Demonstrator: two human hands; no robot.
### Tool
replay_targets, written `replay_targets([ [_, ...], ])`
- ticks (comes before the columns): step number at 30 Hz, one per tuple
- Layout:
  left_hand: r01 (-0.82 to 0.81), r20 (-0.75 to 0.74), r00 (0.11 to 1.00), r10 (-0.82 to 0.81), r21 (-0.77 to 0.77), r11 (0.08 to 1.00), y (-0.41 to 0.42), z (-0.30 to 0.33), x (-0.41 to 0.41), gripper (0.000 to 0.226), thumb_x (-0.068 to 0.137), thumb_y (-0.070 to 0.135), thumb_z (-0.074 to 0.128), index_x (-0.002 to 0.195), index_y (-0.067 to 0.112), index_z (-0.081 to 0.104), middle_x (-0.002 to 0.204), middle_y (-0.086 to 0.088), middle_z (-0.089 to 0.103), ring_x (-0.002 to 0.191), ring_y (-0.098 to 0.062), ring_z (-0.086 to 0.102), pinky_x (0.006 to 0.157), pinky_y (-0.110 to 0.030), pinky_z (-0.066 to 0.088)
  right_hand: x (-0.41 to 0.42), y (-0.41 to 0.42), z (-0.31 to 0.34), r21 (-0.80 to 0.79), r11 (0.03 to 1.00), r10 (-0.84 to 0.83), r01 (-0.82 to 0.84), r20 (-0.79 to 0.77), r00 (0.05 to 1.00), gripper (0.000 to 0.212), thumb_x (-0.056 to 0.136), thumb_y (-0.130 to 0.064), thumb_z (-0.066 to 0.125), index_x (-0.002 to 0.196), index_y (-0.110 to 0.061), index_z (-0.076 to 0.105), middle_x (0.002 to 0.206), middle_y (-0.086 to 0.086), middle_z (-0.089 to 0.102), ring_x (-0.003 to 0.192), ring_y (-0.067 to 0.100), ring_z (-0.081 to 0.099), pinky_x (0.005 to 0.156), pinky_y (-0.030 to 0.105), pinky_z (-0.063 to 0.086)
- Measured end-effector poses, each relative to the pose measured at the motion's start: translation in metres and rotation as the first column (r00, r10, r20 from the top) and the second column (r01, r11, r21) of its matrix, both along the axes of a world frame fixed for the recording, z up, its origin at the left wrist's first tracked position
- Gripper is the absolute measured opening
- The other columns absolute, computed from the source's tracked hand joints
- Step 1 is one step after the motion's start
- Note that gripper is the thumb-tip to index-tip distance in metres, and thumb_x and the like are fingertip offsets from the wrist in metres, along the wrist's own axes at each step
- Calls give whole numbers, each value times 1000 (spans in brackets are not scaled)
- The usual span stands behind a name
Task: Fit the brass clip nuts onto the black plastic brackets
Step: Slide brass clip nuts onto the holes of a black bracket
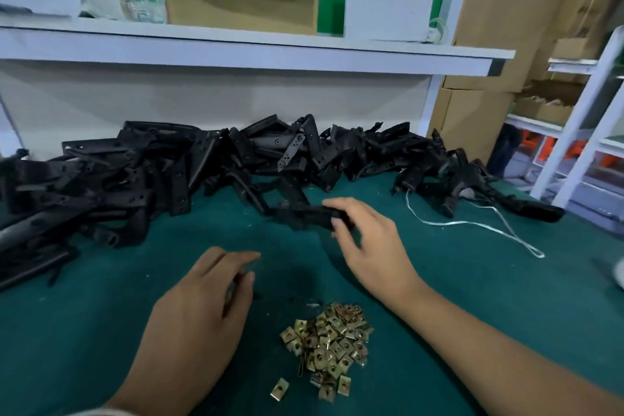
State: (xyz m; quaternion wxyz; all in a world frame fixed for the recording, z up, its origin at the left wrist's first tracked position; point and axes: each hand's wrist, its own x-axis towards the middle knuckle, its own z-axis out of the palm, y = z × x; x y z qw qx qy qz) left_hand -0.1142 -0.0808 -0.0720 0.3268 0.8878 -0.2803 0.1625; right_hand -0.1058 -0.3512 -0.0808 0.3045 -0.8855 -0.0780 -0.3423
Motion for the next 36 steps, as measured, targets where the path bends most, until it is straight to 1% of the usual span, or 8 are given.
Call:
replay_targets([
  [5,-40,118,993,31,71,997,-5,1,1,49,100,58,52,141,33,56,123,17,50,114,-12,50,91,-39,54,-41,6,1,204,972,98,-116,93,991,29,106,-12,63,127,-32,65,112,-15,73,97,7,76,86,13,52],
  [11,61,207,973,-101,191,980,-13,4,-1,54,100,61,45,146,32,52,141,8,54,140,-17,44,123,-51,24,-46,40,11,179,908,363,-378,111,925,33,101,-4,69,129,-22,68,120,-10,74,109,14,74,92,27,58],
  [16,65,143,988,-54,-72,995,-6,-8,3,25,105,42,51,110,33,73,102,19,64,96,-7,62,93,-28,49,-50,46,8,225,862,478,-454,-63,876,46,100,-26,71,143,-26,54,123,-9,68,110,19,72,96,30,57],
  [20,-148,-217,973,83,-306,941,-5,-11,9,33,95,58,57,64,46,61,58,23,55,50,-4,51,48,-24,35,-47,28,10,118,916,402,-384,-309,862,26,101,-38,68,126,-30,66,112,-10,66,113,21,64,96,35,52],
  [23,-83,-291,957,-22,-345,935,0,-9,8,25,96,64,55,92,43,67,89,15,64,77,-6,61,65,-34,48,-46,26,10,-5,911,356,-413,-501,789,18,93,-45,77,108,-36,76,108,-16,63,114,12,60,98,36,49],
  [26,34,-226,967,-116,-338,941,-2,-7,4,28,101,59,50,100,36,66,96,10,60,88,-8,60,72,-32,46,-46,29,16,146,906,403,-398,-583,705,14,84,-41,87,96,-38,81,103,-12,64,106,13,61,95,41,51],
  [30,44,-226,967,-119,-312,949,-3,-10,6,17,101,54,49,92,44,59,90,16,55,81,-8,57,68,-28,39,-47,29,18,159,901,414,-404,-592,692,12,83,-31,89,90,-34,80,100,-9,66,100,16,62,93,40,51],
  [36,78,-145,985,-94,-114,990,-2,-17,10,36,101,63,41,134,51,50,117,30,57,110,5,54,89,-23,46,-49,27,20,441,806,582,-396,-467,665,8,93,-18,78,100,-16,74,103,4,77,99,18,71,90,32,56],
])
